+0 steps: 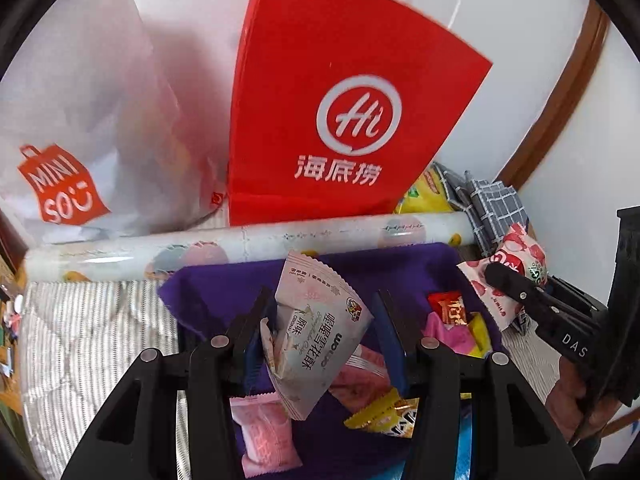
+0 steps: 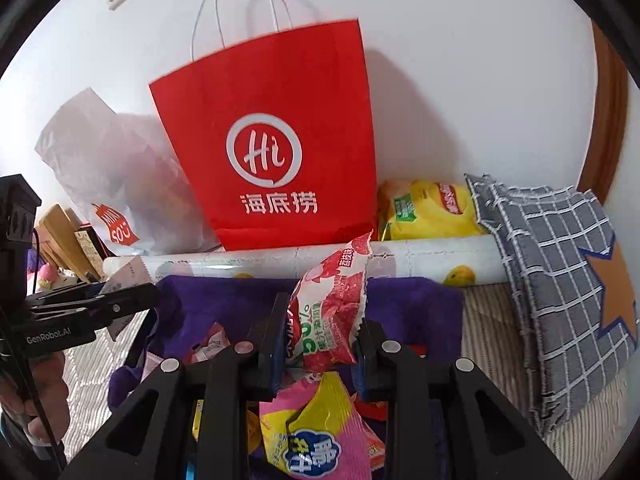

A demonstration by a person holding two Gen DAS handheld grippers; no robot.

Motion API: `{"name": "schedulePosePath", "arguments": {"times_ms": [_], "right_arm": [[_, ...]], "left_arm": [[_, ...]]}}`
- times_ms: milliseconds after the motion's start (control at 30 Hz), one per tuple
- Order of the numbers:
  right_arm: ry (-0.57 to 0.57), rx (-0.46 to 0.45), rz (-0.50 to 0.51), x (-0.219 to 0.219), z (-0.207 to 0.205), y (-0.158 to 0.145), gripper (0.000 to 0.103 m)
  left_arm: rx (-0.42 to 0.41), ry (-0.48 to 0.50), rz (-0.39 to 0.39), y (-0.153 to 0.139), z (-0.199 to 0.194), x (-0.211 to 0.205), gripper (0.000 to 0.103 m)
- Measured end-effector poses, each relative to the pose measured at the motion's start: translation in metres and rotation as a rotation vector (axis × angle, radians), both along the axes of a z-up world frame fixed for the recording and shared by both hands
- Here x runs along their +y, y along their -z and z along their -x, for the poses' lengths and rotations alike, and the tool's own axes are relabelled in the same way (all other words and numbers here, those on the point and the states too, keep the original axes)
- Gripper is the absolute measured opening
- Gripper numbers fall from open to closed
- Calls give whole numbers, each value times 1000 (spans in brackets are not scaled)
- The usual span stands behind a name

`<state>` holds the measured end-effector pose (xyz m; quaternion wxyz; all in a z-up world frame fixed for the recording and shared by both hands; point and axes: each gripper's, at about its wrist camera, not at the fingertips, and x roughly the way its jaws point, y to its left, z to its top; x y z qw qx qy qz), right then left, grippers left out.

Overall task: Organize snacks
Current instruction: 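Carry the red-and-white packet with the right tool while the left tool carries the pink packet over the towel, then open the right tool onto the towel while the left tool releases the pink packet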

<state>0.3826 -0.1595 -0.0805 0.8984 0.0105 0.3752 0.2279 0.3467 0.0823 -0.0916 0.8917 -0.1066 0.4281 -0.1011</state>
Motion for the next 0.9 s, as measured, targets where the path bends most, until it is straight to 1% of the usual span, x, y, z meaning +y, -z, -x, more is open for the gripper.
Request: {"name": "schedulePosePath", "arguments": {"times_ms": [133, 200, 267, 367, 400, 433, 700, 800, 900], "right_arm": [[-6, 47, -26, 0, -9, 18, 25], [-3, 72, -34, 0, -13, 24, 25], [-3, 88, -16, 3, -15, 32, 25], [-3, 99, 2, 6, -15, 39, 25], [-3, 103, 5, 7, -16, 40, 27], [-2, 106, 8, 7, -16, 41, 27], [-3, 100, 15, 7, -15, 41, 27], [-7, 88, 17, 7, -14, 39, 32], [-12, 75, 13, 6, -11, 35, 32]], "left_arm": [[50, 22, -21, 17, -4, -2, 49], [79, 35, -53, 24, -5, -5, 49], [89, 46, -69, 28, -6, -7, 50], [118, 55, -69, 34, -6, -9, 50], [124, 59, -74, 36, -6, -11, 50], [129, 62, -82, 37, -6, -12, 50], [157, 72, -101, 43, -8, -16, 50], [156, 72, -103, 42, -8, -16, 50], [157, 72, -95, 41, -8, -15, 50]]}}
